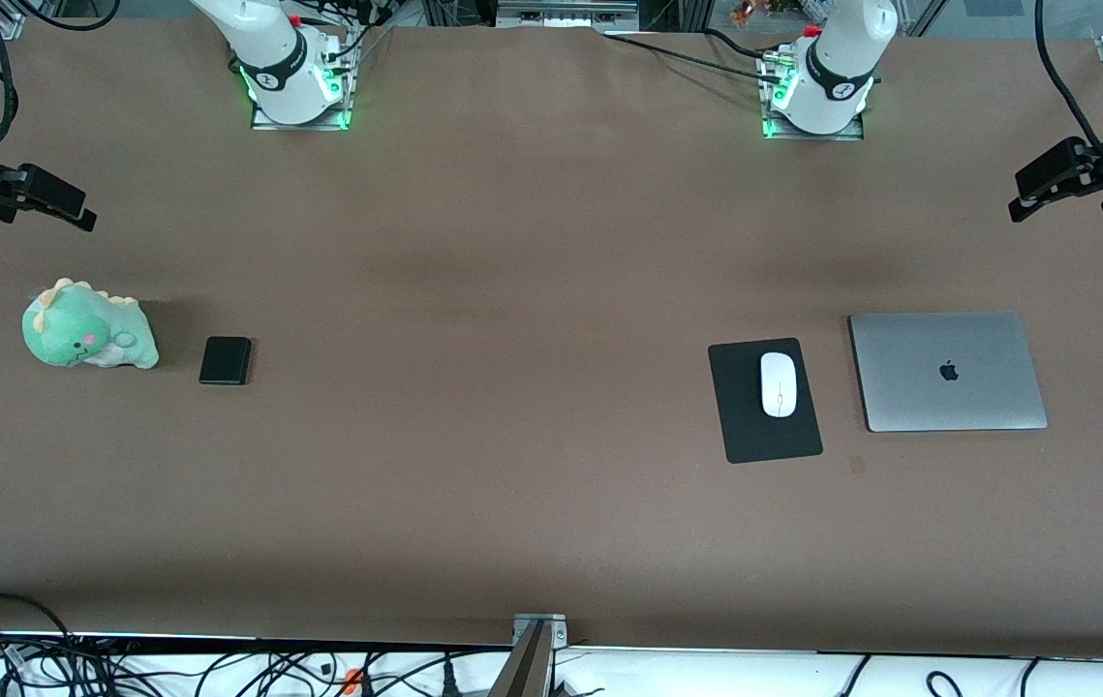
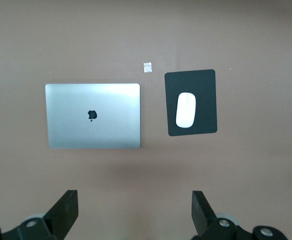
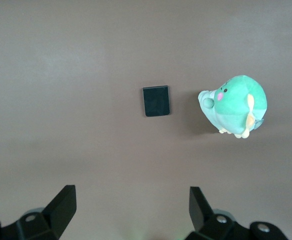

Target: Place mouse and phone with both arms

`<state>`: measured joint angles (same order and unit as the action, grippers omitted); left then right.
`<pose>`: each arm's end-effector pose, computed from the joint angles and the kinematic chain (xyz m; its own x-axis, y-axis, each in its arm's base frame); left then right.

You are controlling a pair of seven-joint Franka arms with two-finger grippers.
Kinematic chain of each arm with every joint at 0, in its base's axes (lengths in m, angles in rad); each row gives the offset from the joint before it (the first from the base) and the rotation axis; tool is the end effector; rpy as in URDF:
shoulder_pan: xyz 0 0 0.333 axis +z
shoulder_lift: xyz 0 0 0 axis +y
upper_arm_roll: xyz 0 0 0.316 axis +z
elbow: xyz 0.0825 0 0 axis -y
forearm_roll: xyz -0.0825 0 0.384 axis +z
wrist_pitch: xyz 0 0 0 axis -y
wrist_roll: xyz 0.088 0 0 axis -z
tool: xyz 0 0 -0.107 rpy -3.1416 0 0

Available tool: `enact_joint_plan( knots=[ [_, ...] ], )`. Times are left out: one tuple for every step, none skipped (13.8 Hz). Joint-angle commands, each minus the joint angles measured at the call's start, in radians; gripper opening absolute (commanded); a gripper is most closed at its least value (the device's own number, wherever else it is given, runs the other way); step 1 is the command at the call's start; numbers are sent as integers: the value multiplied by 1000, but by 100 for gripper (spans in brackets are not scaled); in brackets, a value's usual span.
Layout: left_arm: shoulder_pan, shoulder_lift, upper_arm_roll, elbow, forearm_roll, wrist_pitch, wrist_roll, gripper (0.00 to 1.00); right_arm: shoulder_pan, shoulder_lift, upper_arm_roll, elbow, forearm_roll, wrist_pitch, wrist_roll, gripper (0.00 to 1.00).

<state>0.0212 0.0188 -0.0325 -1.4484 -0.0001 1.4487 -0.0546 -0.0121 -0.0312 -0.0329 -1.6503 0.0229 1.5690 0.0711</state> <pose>0.5478 -0.0060 0.6606 0.9989 0.0433 -0.0185 0.0433 -0.9991 -0.0003 0.5422 -0.0222 0.6040 0.9919 -0.1157 -0.0517 -0.1168 -0.9929 -0.0203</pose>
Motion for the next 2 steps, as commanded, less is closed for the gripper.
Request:
enact_joint_plan(
  knots=[
    [5,10,-3,-3,20,24,22,100,-11,-7,24,-9,-24,22,-4,100],
    [5,16,-3,-3,22,28,22,100,-11,-7,24,-9,-24,22,-4,100]
  ],
)
